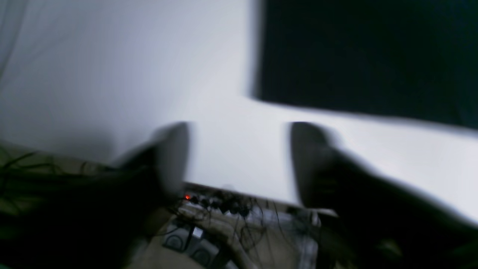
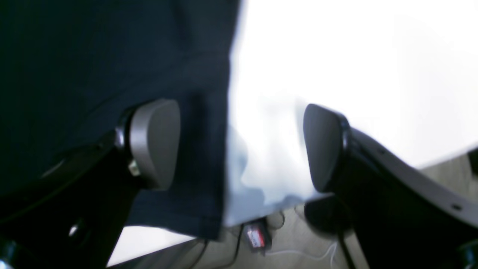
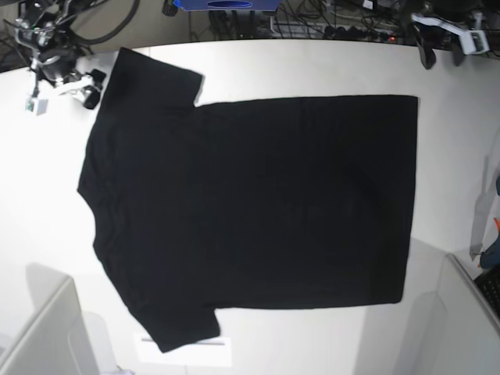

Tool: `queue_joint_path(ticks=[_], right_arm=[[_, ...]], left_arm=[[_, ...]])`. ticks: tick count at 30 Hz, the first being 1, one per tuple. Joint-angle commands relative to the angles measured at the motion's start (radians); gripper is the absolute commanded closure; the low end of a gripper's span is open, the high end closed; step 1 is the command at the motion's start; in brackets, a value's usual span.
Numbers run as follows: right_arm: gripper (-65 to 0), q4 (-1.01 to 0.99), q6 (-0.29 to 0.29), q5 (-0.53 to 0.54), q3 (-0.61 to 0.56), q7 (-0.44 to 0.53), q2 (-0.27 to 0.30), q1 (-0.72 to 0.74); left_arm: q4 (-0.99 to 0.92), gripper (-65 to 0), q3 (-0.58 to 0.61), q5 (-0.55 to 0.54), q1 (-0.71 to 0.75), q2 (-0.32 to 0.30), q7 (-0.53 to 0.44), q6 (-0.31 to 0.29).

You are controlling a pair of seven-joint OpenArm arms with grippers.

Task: Fold the T-shirt properly
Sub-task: 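Grasp the black shirt's shoulder corners with both grippers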

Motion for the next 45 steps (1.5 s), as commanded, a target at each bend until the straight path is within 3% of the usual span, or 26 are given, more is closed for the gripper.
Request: queue_joint_path(ticks=[1, 5, 9, 10, 14, 17, 25, 29, 41, 45], right_arm=[[-47.1, -0.006, 0.013, 0.017, 0.015, 0.013, 0.018, 0.021], [-46.5, -0.09, 0.016, 0.018, 0.011, -0.016, 0.043, 0.047], [-45.2, -0.156, 0.016, 0.018, -0.072, -0.01, 0.047, 0.033], [-44.4, -0.167, 0.018, 0.018, -0.089, -0.009, 0.047, 0.022], [-40.7, -0.181, 0.065, 0.018, -0.164, 0.051, 0.041, -0.021], [-36.8, -0.184, 0.071, 0.018, -0.179, 0.09, 0.041, -0.036], [-13.8, -0.264, 0.078, 0.018, -0.189, 0.091, 0.043, -0.03], [0.0, -0.279, 0.079, 0.018, -0.189, 0.094, 0.049, -0.028], [0.0, -0.277, 0.079, 0.018, -0.189, 0.086, 0.049, -0.016], [0.0, -0.277, 0.079, 0.018, -0.189, 0.086, 0.049, -0.018]], left_arm=[[0.011, -48.7, -0.015, -0.016, 0.013, -0.004, -0.02, -0.02], [-0.004, -46.1, -0.041, -0.071, -0.043, -0.024, 0.01, -0.02], [-0.027, -46.1, -0.105, -0.161, -0.149, -0.02, 0.239, -0.029], [-0.038, -46.1, -0.127, -0.184, -0.186, -0.02, 0.302, -0.055], [-0.107, -45.7, -0.227, -0.21, -0.329, 0.009, 0.528, -0.252], [-0.135, -45.4, -0.29, -0.209, -0.401, 0.046, 0.63, -0.304], [-0.139, -45.9, -0.303, -0.089, -0.479, 0.111, 0.652, -0.305], [-0.155, -45.4, -0.299, -0.082, -0.522, 0.127, 0.653, -0.307], [-0.351, -44.8, -0.132, -0.082, -0.646, 0.127, 0.653, -0.302], [-0.385, -42.9, -0.124, -0.082, -0.663, 0.129, 0.655, -0.302]])
